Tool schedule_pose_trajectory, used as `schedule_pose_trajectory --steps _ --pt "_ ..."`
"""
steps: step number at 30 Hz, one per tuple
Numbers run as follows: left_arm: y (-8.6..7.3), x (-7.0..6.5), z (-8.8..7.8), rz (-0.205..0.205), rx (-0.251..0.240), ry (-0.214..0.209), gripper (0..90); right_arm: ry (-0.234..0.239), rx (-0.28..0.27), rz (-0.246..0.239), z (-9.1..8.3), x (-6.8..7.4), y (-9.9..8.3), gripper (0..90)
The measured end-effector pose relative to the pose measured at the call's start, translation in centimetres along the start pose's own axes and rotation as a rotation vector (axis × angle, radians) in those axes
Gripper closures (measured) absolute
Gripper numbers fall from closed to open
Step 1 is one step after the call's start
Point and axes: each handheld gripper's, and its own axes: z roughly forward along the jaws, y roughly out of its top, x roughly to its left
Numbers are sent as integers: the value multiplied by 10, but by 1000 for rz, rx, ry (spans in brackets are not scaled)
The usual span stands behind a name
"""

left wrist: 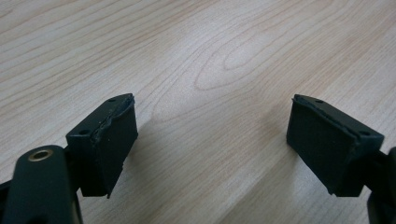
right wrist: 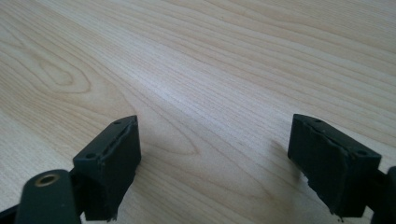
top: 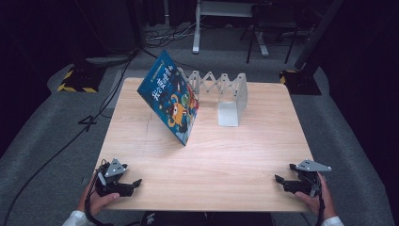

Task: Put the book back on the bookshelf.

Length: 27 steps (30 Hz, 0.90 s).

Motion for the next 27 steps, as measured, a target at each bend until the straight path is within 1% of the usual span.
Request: schedule_pose_trajectory --steps 3,6,9,10,12,14,16,22,27 --pt "0 0 0 -1 0 2 161 0 0 0 0 0 0 174" --pt "0 0 0 -19 -3 4 160 0 0 0 0 0 0 174" --pt "0 0 0 -29 -4 7 160 0 0 -1 0 0 0 173" --pt "0 0 0 -25 -4 8 159 0 0 0 0 0 0 174" --pt "0 0 1 -31 -4 8 158 2 2 2 0 0 0 172" --pt "0 0 0 -37 -3 13 157 4 1 3 0 0 0 169" --pt "0 1 1 -43 -5 27 157 4 2 2 1 -1 1 166" --pt "0 1 1 -55 -1 36 157 4 2 2 1 -1 1 166" --pt "1 2 1 -56 -1 44 157 4 2 2 1 -1 1 166"
